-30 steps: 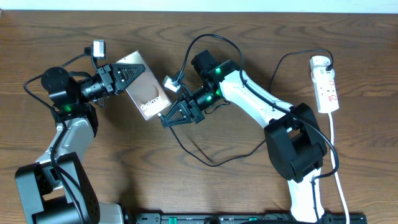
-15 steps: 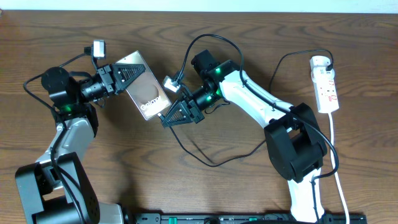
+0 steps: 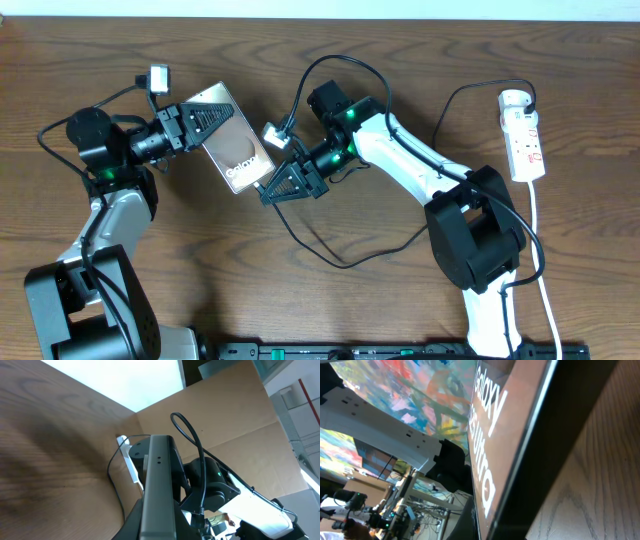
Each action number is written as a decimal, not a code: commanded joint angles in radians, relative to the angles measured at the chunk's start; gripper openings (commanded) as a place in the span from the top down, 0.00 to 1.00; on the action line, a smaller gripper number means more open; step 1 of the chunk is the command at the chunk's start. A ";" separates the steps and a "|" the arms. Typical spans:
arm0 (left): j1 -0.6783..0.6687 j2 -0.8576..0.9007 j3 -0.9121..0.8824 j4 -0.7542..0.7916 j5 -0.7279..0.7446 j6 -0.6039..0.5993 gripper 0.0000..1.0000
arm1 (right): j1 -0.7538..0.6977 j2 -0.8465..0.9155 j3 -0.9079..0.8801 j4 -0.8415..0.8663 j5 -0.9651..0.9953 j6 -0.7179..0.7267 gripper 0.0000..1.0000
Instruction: Plug charger to phone and switch on socket
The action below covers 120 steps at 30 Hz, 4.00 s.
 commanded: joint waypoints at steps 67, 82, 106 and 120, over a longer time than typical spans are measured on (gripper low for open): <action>-0.058 -0.015 -0.027 0.009 0.005 0.156 0.93 | -0.031 -0.012 0.000 0.343 -0.079 0.314 0.99; -0.058 -0.015 -0.027 0.009 0.005 0.151 0.93 | -0.031 -0.012 0.000 0.375 -0.077 0.343 0.01; 0.140 -0.015 -0.027 -1.015 -0.593 0.637 0.93 | -0.154 -0.012 0.000 0.269 0.466 0.559 0.01; 0.024 -0.015 -0.074 -1.281 -0.951 0.676 0.93 | -0.159 -0.012 0.000 0.182 0.654 0.560 0.01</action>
